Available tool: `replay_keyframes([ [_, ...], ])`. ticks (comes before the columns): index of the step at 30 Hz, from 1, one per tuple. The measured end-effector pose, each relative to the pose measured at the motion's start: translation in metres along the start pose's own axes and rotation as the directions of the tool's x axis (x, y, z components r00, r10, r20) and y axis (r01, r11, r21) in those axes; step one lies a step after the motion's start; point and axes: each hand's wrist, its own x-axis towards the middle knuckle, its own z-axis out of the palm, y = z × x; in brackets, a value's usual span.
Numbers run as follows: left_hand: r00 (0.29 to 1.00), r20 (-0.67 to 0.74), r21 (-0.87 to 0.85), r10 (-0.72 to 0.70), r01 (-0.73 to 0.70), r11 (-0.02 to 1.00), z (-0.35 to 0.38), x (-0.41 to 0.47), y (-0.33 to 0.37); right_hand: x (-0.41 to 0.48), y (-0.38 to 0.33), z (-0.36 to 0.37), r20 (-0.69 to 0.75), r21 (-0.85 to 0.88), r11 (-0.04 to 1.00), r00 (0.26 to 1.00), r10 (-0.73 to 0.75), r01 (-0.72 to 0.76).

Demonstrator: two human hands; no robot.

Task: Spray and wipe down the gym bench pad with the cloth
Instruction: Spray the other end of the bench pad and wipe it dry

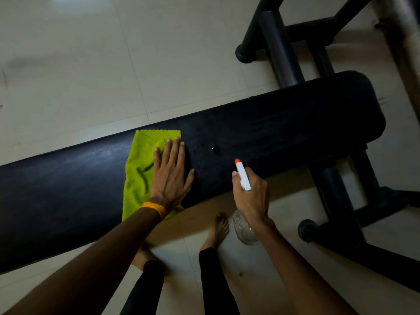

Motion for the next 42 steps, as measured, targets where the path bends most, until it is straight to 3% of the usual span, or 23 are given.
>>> replay_keyframes([
  [4,0.997,-0.014,-0.059,0.077,-0.078,0.995,0.005,0.022,0.039,0.02,0.029,-0.026,-0.065,0.093,0.994,0.996,0.065,-0.059],
  [14,0.981,0.039,-0.054,0.19,-0.188,0.981,0.029,0.115,0.151,0.087,0.075,-0.075,-0.158,0.001,0.994,0.982,0.108,-0.109],
  [24,0.98,0.049,0.02,0.192,-0.193,0.981,0.052,0.159,0.186,0.127,0.12,-0.11,-0.272,0.142,0.981,0.948,0.167,-0.132],
  [28,0.983,0.025,0.076,0.182,-0.183,0.98,0.059,0.161,0.193,0.161,0.138,-0.136,-0.362,0.166,0.968,0.901,0.239,-0.19],
  [36,0.985,0.026,0.125,0.171,-0.173,0.977,0.062,0.161,0.192,0.197,0.148,-0.157,-0.376,0.151,0.924,0.843,0.383,-0.352],
  [42,0.984,0.043,0.11,0.172,-0.176,0.978,0.061,0.162,0.192,0.165,0.128,-0.141,-0.376,0.031,0.971,0.897,0.232,-0.238],
])
